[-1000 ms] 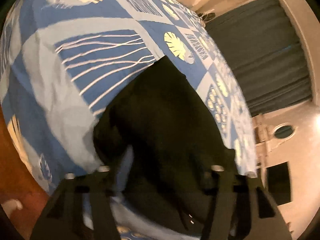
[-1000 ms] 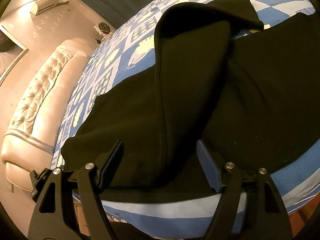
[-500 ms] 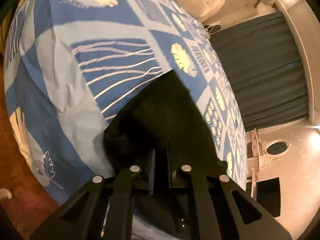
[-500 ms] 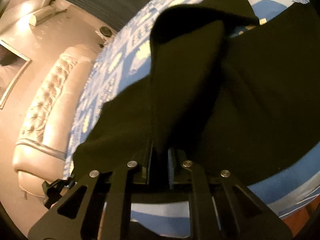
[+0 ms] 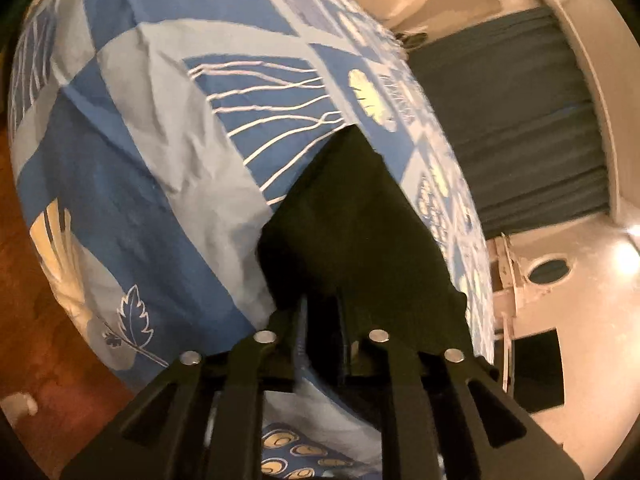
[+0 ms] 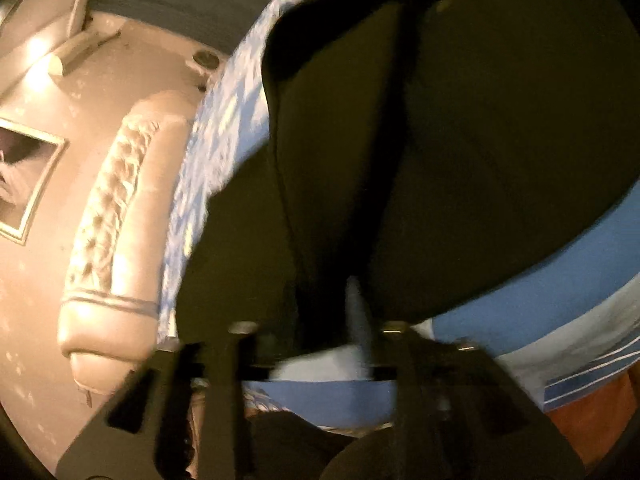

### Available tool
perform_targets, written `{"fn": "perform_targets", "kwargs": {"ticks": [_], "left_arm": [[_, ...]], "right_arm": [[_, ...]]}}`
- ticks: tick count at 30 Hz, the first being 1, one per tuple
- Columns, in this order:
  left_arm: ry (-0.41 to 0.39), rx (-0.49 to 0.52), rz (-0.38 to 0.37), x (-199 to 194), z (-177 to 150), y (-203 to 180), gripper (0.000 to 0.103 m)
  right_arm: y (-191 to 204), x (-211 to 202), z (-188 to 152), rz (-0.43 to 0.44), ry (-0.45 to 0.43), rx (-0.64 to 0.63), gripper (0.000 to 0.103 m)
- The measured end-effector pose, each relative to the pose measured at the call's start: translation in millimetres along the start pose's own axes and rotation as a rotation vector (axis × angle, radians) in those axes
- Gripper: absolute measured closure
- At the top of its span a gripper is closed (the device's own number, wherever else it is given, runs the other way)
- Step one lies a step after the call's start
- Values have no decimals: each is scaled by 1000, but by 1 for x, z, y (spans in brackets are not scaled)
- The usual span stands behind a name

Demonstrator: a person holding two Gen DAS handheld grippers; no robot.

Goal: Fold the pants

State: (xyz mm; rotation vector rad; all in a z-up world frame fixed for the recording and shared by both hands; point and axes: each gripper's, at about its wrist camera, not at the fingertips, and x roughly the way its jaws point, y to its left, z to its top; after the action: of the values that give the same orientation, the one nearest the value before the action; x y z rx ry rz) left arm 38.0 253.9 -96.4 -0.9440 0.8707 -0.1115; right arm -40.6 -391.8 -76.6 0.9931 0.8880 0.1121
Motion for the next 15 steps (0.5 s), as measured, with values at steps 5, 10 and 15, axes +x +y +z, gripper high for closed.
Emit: {"fn": "perform_targets", "kwargs": {"ticks": [5, 10, 15], "left_arm": [[-97, 70, 15, -37, -2, -15, 38], [-69, 94, 12, -34, -4, -46, 19], [16, 84, -9, -2, -12, -71, 17]], "right_arm": [[-20, -36, 56, 115, -185, 170, 41], [-54, -19, 113, 122, -265, 355, 41], [-78, 8, 143, 121, -318, 502, 49]]}}
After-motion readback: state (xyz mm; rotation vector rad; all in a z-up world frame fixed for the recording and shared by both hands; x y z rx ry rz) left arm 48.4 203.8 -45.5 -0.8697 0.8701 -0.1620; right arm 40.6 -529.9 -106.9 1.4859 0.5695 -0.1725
